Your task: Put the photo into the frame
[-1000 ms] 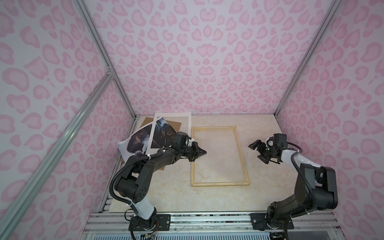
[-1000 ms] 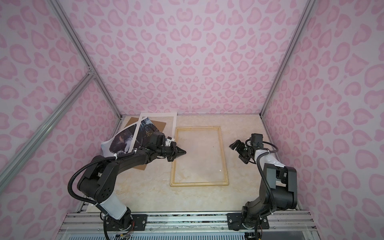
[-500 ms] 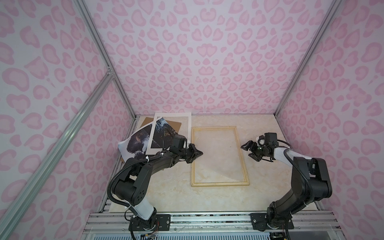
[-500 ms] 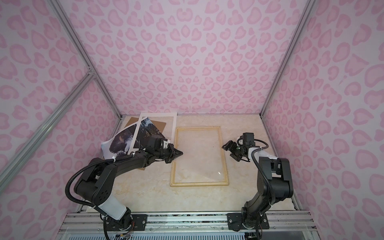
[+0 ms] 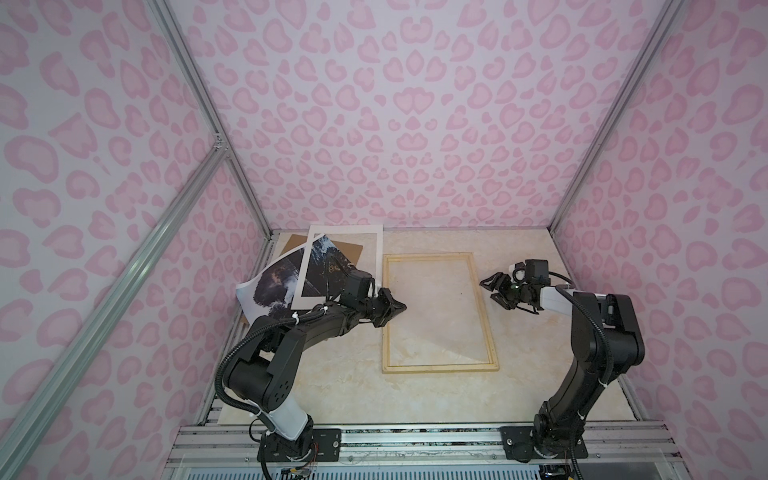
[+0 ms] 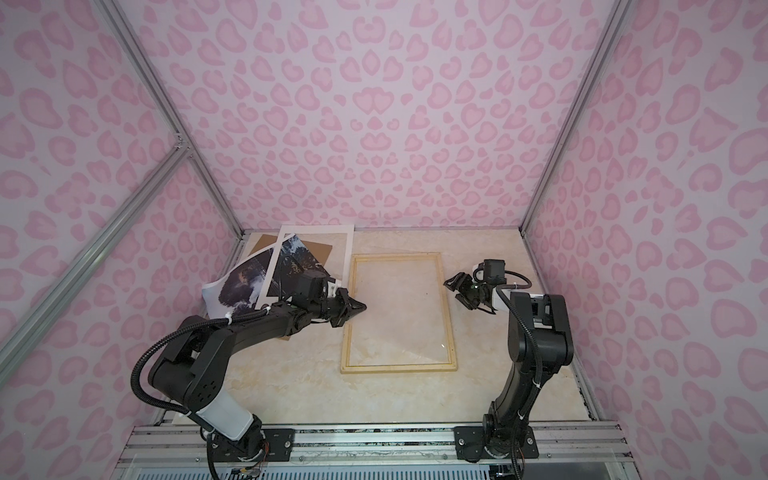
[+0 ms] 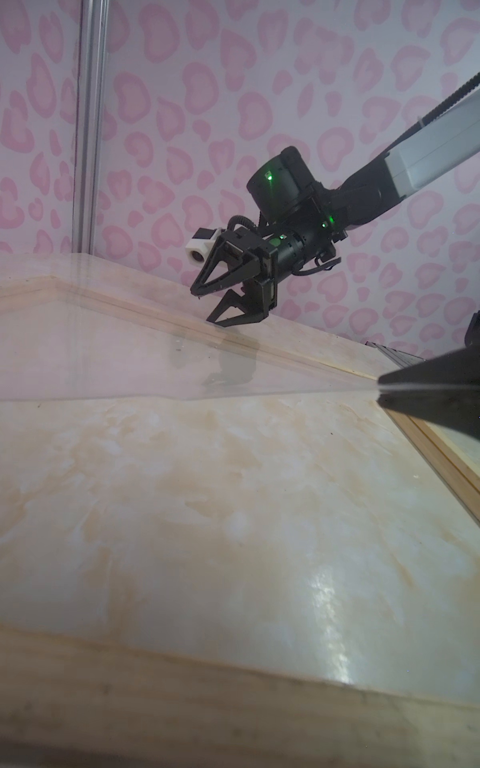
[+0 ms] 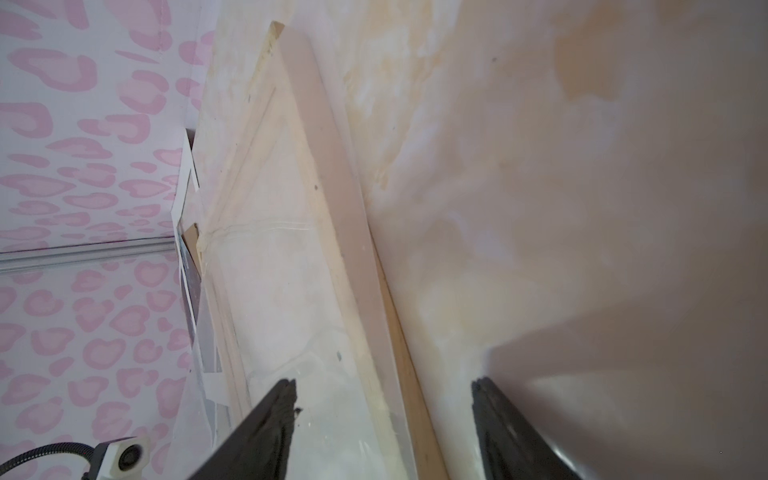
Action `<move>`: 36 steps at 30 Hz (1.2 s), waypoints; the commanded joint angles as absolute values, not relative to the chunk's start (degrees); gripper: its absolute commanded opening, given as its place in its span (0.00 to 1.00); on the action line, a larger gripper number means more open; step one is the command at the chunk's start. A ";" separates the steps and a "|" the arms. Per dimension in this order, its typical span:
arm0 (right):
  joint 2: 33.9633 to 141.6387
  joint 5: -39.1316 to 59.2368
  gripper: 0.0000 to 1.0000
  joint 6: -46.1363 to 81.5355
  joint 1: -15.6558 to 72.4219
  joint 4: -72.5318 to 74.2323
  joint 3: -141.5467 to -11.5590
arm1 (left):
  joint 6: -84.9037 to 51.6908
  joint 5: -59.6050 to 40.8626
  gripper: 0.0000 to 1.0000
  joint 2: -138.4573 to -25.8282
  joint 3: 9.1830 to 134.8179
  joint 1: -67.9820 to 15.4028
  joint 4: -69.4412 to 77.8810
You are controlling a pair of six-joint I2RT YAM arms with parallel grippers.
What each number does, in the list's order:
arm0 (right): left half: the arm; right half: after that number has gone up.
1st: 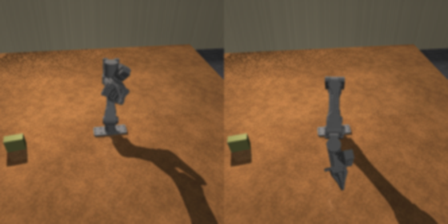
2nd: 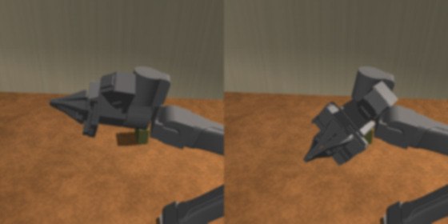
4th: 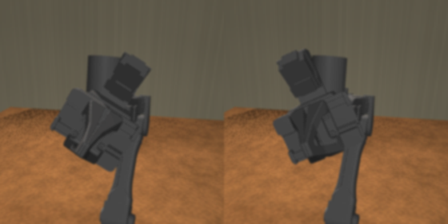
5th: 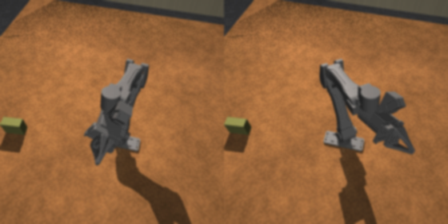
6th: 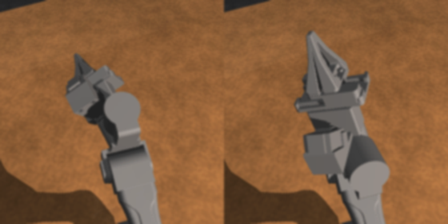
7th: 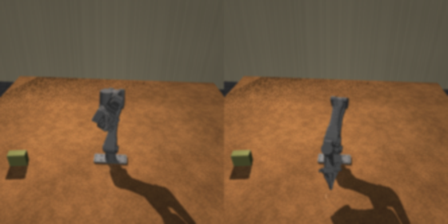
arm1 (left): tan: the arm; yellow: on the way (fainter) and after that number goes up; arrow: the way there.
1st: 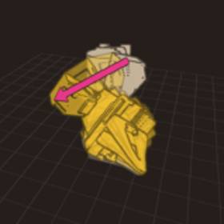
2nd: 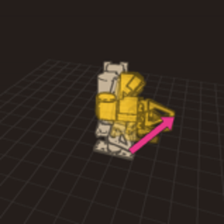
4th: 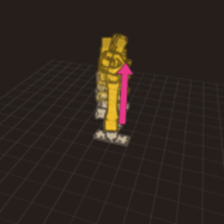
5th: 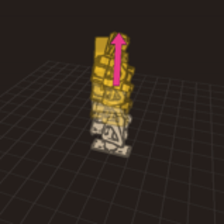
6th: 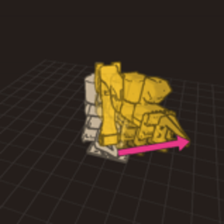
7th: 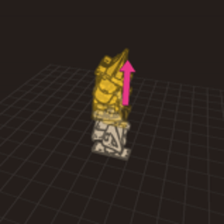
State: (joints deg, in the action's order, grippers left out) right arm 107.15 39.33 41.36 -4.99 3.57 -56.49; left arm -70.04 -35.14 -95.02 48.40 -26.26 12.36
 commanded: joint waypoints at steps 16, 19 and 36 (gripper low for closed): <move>115.34 46.15 0.31 50.34 -5.23 21.27 -59.19 | -69.78 -34.72 0.03 -94.48 48.47 -26.91 13.94; 115.95 47.20 0.26 51.67 -5.19 22.82 -59.37 | -70.68 -35.11 0.03 -94.44 48.33 -27.07 14.98; 111.89 43.90 0.00 42.02 -2.60 8.66 -65.54 | -62.01 -32.92 0.03 -89.68 50.20 -27.86 6.25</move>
State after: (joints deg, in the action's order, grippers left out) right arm 112.16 45.43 46.26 -3.38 14.50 -63.99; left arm -66.43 -33.61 -91.42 50.04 -27.64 10.17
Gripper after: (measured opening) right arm 0.049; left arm 0.058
